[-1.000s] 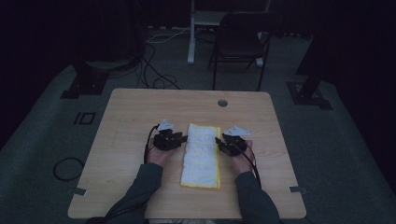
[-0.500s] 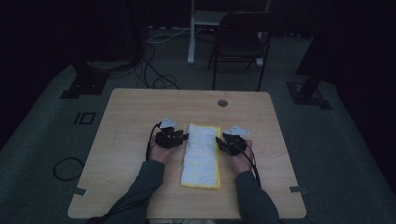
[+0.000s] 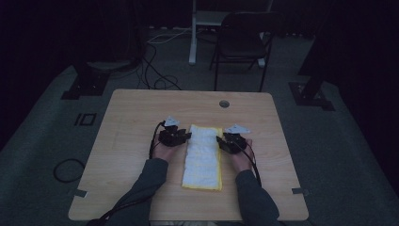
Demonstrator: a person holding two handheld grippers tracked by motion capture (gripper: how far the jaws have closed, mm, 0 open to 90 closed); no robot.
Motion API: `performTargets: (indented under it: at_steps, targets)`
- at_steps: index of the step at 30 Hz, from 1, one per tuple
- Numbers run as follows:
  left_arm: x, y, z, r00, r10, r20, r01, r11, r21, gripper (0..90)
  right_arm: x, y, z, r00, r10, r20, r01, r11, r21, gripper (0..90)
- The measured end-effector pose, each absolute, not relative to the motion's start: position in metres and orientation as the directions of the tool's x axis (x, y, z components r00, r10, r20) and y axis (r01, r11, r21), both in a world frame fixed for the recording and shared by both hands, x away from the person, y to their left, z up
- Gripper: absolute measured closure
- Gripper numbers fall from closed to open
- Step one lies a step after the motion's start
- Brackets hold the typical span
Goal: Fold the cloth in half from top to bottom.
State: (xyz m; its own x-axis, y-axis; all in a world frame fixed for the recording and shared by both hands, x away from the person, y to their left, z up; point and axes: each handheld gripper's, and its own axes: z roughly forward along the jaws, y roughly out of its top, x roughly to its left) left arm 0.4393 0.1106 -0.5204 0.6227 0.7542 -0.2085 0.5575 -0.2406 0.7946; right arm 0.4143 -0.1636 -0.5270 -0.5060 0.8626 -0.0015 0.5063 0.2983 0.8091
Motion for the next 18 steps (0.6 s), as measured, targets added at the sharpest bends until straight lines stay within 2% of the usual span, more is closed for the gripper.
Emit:
performTargets:
  at_steps: [8,16,18]
  targets:
    - [0.445,0.104,-0.529,0.603,0.766,-0.223,0.579,-0.228,0.783,61.4,0.427,-0.155,-0.53,-0.475,0.879,0.024,0.528,0.263,0.807,59.1]
    - [0.453,0.1,-0.536,0.579,0.786,-0.217,0.6,-0.231,0.766,61.1,0.441,-0.149,-0.538,-0.447,0.894,0.033,0.57,0.256,0.781,50.9]
    - [0.456,0.1,-0.538,0.568,0.794,-0.217,0.607,-0.226,0.762,60.9,0.444,-0.15,-0.54,-0.437,0.898,0.045,0.579,0.242,0.778,51.2]
